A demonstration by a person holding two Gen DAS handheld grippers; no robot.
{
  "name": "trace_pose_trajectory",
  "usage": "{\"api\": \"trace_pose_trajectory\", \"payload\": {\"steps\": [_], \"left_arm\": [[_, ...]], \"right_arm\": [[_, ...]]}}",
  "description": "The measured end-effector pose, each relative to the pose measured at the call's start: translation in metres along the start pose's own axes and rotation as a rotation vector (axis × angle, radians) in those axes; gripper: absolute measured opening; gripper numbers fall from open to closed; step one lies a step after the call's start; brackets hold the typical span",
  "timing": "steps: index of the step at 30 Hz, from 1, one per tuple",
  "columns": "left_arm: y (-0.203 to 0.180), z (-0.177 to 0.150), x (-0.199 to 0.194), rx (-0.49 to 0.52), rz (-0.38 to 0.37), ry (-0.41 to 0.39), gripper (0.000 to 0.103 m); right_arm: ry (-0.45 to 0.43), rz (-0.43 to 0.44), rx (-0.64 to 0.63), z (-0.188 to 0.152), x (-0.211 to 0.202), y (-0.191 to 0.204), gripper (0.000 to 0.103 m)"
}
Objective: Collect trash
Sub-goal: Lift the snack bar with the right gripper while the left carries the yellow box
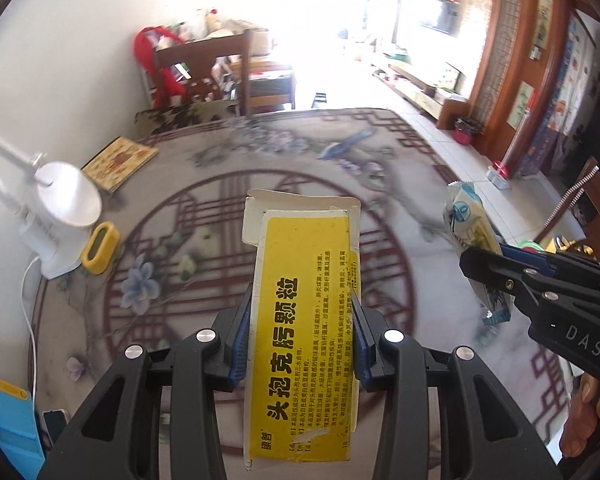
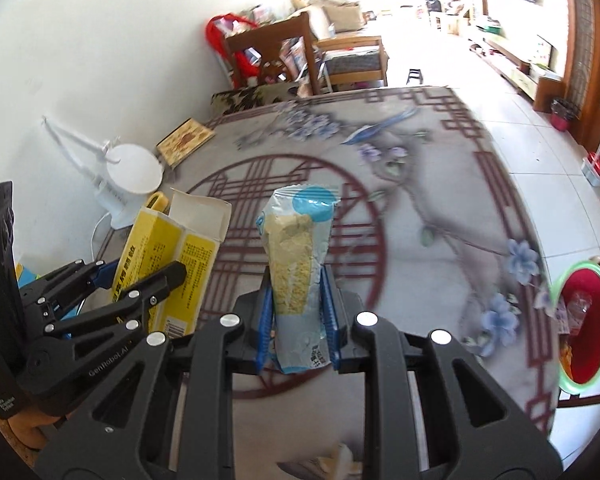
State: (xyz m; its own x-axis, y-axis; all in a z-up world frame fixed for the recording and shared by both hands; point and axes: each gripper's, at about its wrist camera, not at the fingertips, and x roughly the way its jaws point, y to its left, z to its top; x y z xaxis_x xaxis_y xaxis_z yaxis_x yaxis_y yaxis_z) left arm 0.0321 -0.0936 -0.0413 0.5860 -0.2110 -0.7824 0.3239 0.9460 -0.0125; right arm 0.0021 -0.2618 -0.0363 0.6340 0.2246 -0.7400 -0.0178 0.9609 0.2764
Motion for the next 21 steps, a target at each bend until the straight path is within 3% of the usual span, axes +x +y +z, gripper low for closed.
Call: {"api": "trace_pose_trajectory", "payload": {"steps": [21], "left_arm": [[-0.156,0.018,0.016,0.135,-0.104,0.017,0.038]], "right_arm": [[-0.058,-0.080,0.167,-0.020,-0.063,-0.148,0.022]]}}
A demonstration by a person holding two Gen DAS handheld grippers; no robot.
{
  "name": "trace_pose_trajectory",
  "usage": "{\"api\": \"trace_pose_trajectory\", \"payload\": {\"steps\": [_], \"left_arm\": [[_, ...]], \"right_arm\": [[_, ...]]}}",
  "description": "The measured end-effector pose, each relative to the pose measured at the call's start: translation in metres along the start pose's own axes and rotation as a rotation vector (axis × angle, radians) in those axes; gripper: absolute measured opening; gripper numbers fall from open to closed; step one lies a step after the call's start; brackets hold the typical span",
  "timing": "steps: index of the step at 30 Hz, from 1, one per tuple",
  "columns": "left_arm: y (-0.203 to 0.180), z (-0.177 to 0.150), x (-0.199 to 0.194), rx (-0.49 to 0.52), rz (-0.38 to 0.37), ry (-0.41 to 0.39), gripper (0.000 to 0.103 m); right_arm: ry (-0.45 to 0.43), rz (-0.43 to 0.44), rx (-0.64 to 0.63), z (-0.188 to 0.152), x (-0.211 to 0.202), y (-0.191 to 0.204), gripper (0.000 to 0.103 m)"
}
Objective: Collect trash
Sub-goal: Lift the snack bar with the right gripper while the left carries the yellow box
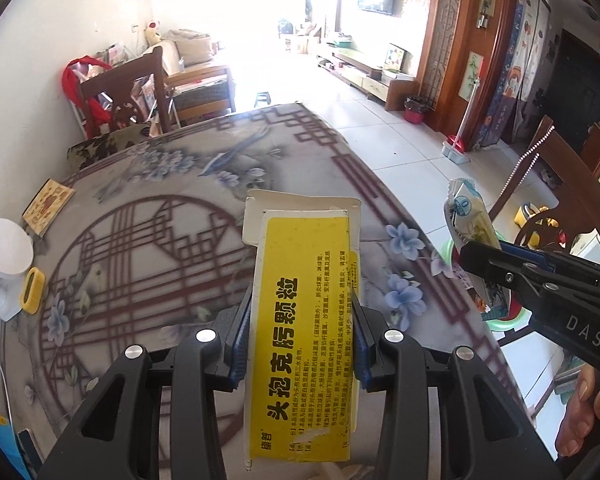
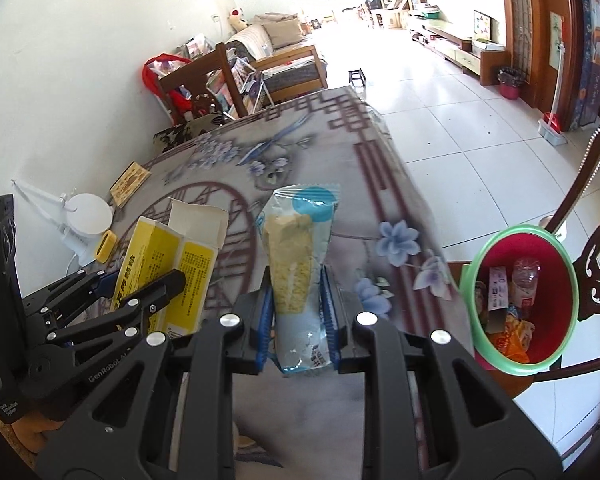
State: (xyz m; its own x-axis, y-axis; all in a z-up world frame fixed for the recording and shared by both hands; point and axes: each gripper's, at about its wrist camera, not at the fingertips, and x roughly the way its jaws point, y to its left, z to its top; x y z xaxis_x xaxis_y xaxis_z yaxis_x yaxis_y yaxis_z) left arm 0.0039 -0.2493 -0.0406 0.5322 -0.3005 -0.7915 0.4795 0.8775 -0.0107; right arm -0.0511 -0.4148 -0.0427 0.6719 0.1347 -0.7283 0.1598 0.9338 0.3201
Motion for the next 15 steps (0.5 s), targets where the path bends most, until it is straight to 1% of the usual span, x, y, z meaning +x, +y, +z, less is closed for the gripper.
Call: {"api": "trace_pose_trajectory", "payload": {"steps": [15], "left_arm": [[-0.082,0.020,0.027,0.083,-0.055,0.041,0.038]], "right_arm": [[-0.002,-0.038,0.125,-0.003,-0.019,-0.091,0.022]]}}
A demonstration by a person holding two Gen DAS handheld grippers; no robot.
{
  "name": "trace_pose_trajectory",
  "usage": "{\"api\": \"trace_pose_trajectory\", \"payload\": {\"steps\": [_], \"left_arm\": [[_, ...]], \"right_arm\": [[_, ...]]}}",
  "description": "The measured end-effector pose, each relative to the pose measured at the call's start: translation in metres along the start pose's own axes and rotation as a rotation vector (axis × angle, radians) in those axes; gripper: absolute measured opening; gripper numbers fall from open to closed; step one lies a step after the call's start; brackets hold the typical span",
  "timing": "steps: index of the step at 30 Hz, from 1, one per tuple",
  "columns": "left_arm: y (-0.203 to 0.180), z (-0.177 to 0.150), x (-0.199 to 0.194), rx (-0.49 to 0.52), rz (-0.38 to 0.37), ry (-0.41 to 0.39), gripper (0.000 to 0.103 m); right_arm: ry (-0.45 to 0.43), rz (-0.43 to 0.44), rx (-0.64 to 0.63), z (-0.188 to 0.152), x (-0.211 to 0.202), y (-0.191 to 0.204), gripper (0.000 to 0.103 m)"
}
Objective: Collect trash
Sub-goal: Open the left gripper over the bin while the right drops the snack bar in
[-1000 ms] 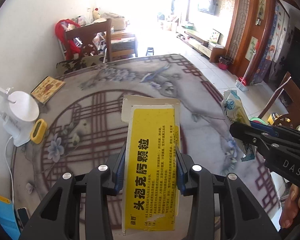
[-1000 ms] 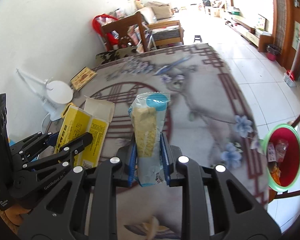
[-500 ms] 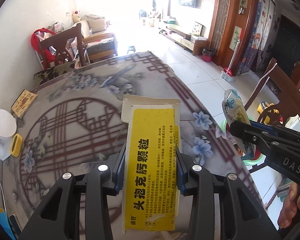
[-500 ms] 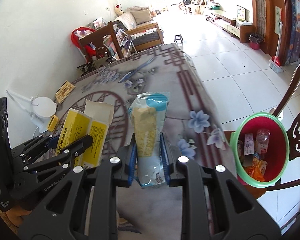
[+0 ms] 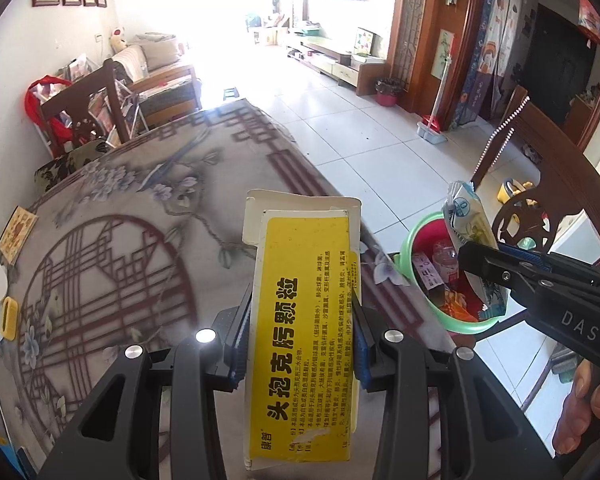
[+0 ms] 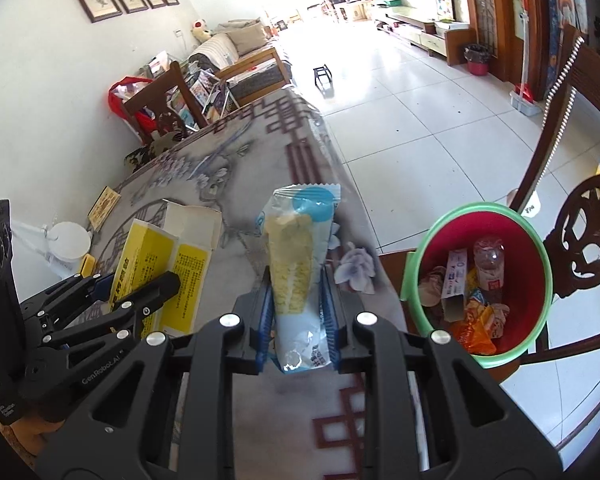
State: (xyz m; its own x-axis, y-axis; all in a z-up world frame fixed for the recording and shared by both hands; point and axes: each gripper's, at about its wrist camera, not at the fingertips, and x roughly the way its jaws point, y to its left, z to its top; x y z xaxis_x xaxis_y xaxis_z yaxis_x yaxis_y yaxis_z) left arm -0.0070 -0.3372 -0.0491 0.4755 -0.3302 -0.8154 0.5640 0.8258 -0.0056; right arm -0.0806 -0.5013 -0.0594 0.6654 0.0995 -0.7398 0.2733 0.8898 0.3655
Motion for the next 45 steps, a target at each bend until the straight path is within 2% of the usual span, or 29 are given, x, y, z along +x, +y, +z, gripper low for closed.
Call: {"api": "trace_pose_trajectory", "payload": {"steps": [6,19,21,23,26,32,39,45], "left_arm": [[-0.024,0.008,0.008,0.038,-0.013,0.013,0.038],[-0.085,0.024,0.031,0.113,-0.093,0.043,0.038],[-0.098,0.030,0.037,0.133,-0.111,0.042,0.038],[-0.110,0.036,0.043,0.146,-0.129,0.038,0.038],[-0.133,0.050,0.057,0.171,-0.154,0.034,0.038],[-0.175,0.070,0.083,0.211,-0.209,0.046,0.038],[-0.211,0.071,0.117,0.247,-0.244,0.111,0.038],[-0.226,0.067,0.137,0.260,-0.253,0.152,0.038]], "right_arm": [[-0.014,-0.032,0.071,0.003,-0.005,-0.038,0.022],[-0.009,-0.215,0.264,0.006,-0.001,-0.159,0.025],[-0.017,-0.229,0.269,0.010,0.000,-0.167,0.032],[-0.027,-0.257,0.285,0.013,-0.001,-0.178,0.067],[-0.071,-0.280,0.288,0.013,-0.012,-0.188,0.071],[-0.102,-0.334,0.297,0.003,-0.034,-0.203,0.076],[-0.112,-0.385,0.327,-0.008,-0.050,-0.219,0.079],[-0.117,-0.402,0.349,-0.012,-0.057,-0.227,0.080]]}}
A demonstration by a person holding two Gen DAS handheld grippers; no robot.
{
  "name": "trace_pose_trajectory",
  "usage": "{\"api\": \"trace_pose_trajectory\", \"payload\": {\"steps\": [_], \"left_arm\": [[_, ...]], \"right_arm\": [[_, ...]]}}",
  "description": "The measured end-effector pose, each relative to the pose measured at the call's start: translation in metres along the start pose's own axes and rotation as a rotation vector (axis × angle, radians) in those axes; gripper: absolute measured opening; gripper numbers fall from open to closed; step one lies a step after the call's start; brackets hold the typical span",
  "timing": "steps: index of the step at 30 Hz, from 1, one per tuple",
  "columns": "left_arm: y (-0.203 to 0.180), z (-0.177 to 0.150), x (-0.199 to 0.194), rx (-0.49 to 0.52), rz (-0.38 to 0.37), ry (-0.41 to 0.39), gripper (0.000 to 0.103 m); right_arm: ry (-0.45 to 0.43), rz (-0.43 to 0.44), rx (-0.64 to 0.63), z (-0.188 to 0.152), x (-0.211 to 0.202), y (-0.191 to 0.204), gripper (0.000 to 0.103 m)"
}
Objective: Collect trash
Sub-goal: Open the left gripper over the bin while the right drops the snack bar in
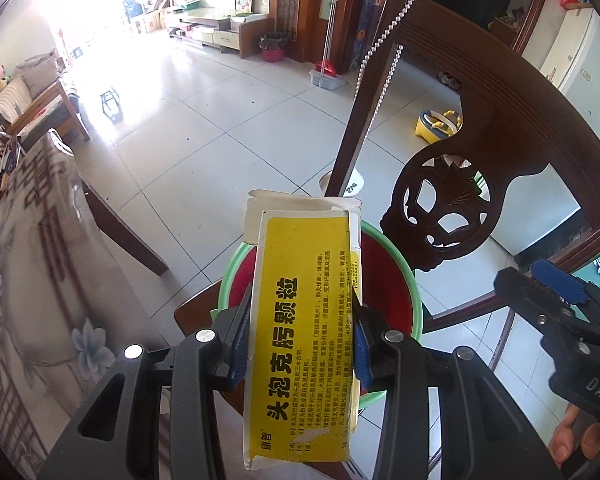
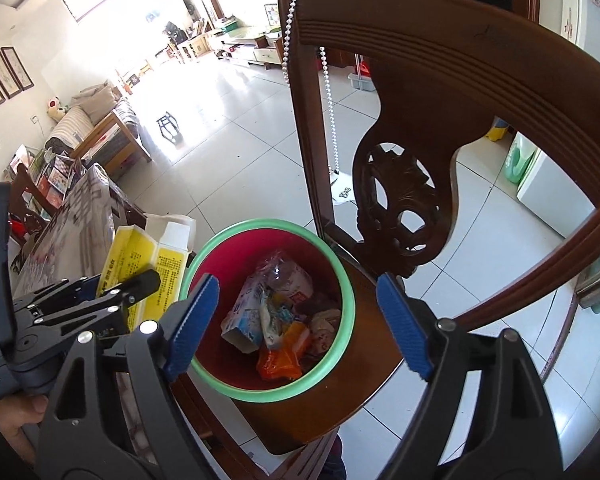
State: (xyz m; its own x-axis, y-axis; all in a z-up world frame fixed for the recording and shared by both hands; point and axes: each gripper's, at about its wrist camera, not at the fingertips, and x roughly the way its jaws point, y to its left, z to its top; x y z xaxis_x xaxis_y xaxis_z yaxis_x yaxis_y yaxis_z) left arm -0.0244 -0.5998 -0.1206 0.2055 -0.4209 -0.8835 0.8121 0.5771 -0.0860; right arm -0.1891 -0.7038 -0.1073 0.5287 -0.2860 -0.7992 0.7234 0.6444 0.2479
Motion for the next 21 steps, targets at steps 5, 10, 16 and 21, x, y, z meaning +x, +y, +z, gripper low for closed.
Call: {"api": "trace_pose_trajectory", "payload": {"steps": [5,10,16,21], "left_arm": [[0.000,0.002,0.004,0.001,-0.004,0.006,0.038],[0.002,0.004,0.011,-0.009,-0.018,0.022,0.048],[0.003,0.002,0.006,-0.009,-0.032,0.005,0.069],[0.008,-0.002,-0.014,-0.026,-0.048,-0.032,0.075]], "right_arm": [[-0.002,-0.010,0.004,-0.001,0.000,-0.001,0.080],[-0.008,-0.022,0.006,-0.002,-0.004,0.001,0.081],[-0.018,-0.037,0.005,-0.002,-0.011,0.001,0.082],[-0.034,-0.036,-0.012,-0.003,-0.020,0.010,0.084]]}}
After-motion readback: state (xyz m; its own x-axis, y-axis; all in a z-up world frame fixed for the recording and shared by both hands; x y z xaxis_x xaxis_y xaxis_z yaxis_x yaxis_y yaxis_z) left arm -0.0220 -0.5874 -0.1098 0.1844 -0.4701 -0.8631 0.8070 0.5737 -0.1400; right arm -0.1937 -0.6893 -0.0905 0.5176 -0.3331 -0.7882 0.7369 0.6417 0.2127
